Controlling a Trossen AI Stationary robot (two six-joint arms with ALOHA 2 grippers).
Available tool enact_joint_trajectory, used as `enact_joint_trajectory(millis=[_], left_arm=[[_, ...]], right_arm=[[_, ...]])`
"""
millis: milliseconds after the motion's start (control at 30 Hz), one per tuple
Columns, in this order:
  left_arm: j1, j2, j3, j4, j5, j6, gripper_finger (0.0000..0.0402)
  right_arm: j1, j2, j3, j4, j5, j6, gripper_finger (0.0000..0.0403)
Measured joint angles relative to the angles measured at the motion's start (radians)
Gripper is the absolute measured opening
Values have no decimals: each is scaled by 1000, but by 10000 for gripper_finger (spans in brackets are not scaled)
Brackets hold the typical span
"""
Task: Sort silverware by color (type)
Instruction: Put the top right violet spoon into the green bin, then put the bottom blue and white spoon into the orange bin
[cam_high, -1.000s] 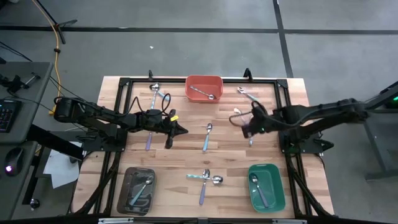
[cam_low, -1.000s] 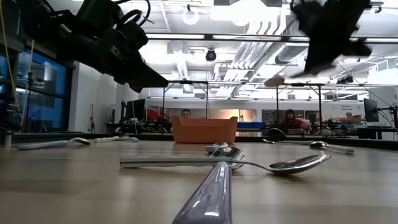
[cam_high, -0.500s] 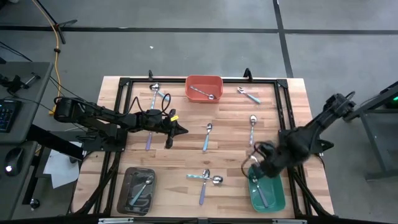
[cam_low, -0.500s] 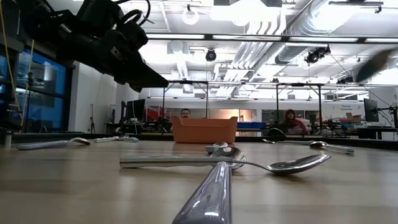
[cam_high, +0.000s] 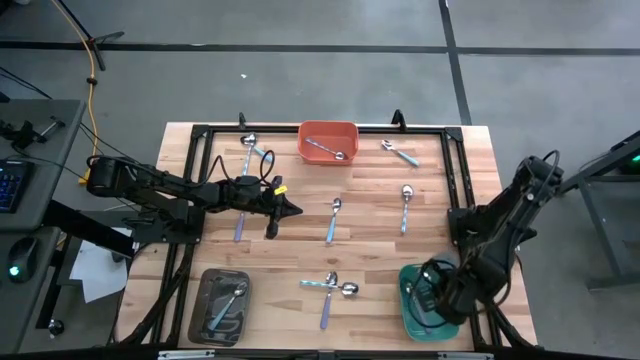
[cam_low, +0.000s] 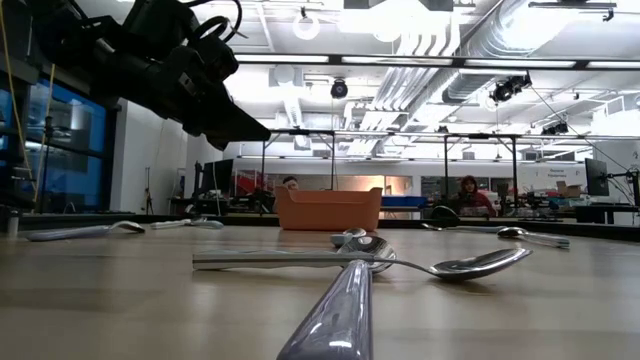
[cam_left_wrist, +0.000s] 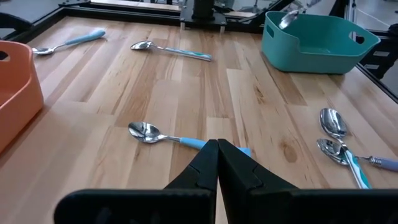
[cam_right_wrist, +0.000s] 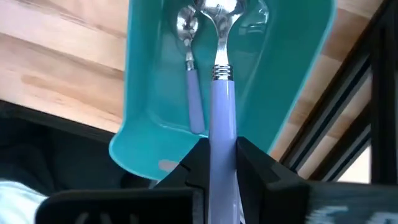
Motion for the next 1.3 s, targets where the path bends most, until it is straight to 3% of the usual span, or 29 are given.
enact_joint_trajectory(millis=[400, 667, 900, 1100, 1300], left_arm=[[0, 0, 0, -3, 0, 0, 0], [0, 0, 0, -5, 0, 0, 0], [0, 0, 0, -7, -1, -1, 0], [0, 0, 0, -7, -1, -2, 0], [0, -15, 0, -33, -1, -2, 0]], right_arm=[[-39, 70, -6, 50, 0, -115, 30], [-107, 77, -136, 162, -87, -237, 31], [-160, 76, -226, 284, -88, -373, 71], [-203, 76, -208, 281, -142, -473, 117], [-225, 76, -110, 207, -149, -641, 94]])
